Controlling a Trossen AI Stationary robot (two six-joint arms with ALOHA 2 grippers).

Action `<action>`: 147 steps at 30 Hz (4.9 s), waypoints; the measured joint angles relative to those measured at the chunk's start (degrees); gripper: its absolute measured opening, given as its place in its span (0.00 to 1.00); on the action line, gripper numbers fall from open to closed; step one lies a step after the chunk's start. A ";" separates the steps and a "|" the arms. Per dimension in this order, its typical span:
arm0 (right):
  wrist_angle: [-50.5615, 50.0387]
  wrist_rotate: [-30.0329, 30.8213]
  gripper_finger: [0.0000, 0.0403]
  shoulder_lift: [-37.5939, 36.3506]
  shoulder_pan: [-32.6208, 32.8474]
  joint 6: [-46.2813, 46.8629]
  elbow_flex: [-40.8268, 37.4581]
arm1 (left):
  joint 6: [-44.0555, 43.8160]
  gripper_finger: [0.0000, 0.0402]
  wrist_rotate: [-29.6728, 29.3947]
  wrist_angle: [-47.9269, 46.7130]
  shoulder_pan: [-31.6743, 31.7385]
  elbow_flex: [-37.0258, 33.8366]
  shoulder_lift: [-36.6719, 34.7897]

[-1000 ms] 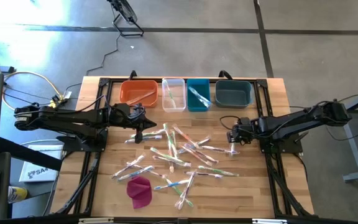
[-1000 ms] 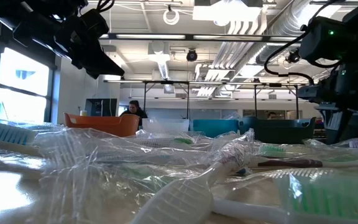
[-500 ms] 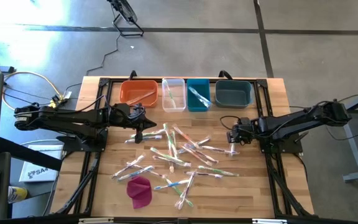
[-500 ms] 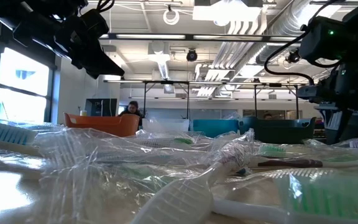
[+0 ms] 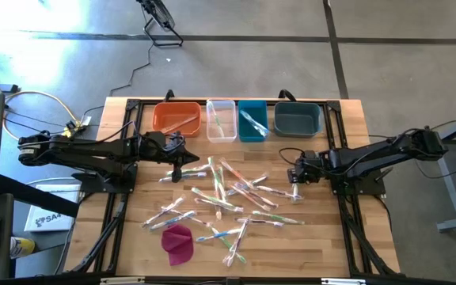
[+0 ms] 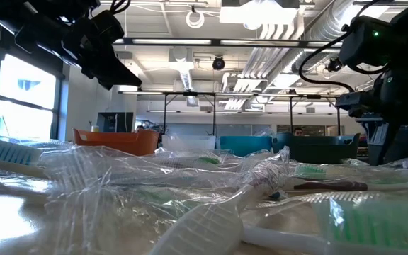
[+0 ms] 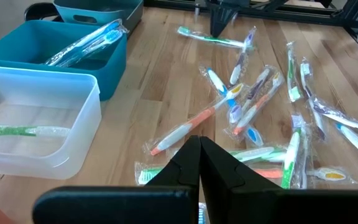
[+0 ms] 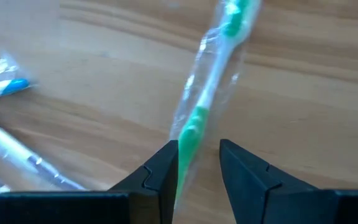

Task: Pick & Place Toothbrushes
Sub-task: Put the green toothbrush into the transparent bin

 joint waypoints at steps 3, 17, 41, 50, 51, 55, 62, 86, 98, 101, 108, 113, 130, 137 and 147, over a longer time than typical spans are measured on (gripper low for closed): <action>1.58 -0.67 0.27 0.00 -0.02 -0.49 0.00 | 0.00 0.00 0.00 0.00 0.00 0.00 0.00; 0.60 1.30 0.27 0.25 -0.02 1.04 0.02 | 0.00 0.00 0.00 0.00 0.00 0.00 0.00; 0.46 2.33 0.07 7.17 0.03 -0.11 0.26 | 0.00 0.00 -0.02 -0.01 0.00 0.00 0.00; 0.54 3.12 0.03 5.06 0.03 -2.70 -0.12 | 0.00 0.00 -0.02 0.00 0.00 0.00 0.00; 0.61 3.23 0.02 4.46 0.03 -3.45 -0.21 | 0.00 0.00 -0.02 -0.02 0.00 0.00 0.00; 0.76 4.13 0.02 2.10 0.01 -4.78 -0.45 | 0.00 0.00 -0.02 0.00 0.00 0.00 0.00; 3.51 6.11 0.02 -2.16 -0.15 -8.57 -0.28 | 0.00 0.00 -0.02 0.07 0.00 0.00 0.00; 33.46 14.16 0.02 -9.22 -0.13 -38.05 0.00 | -4.84 0.00 -0.22 4.78 0.00 0.00 0.00; 41.77 17.57 0.02 -7.78 -0.13 -51.56 0.02 | -8.52 0.00 -8.06 14.96 0.02 -0.02 0.02; 45.07 17.61 0.02 -5.67 -0.13 -54.14 0.06 | -8.19 0.00 -10.90 15.70 0.07 -0.02 0.02; 51.10 17.41 0.02 0.25 -0.14 -57.46 0.02 | -7.48 0.04 -11.30 16.36 0.09 0.00 0.76; 56.98 17.19 0.02 4.22 -0.13 -60.06 0.02 | -7.51 0.19 -9.26 20.16 2.67 0.07 3.69; 76.86 12.65 0.02 13.95 -0.14 -64.73 0.04 | -7.49 0.33 10.50 47.92 7.91 2.32 23.06; 83.59 10.96 0.02 17.48 -0.13 -64.82 0.04 | -4.61 0.33 18.88 48.02 7.85 8.27 29.47; 86.95 10.92 0.02 19.96 -0.13 -65.01 0.04 | -4.69 0.33 19.52 47.91 7.89 13.95 35.66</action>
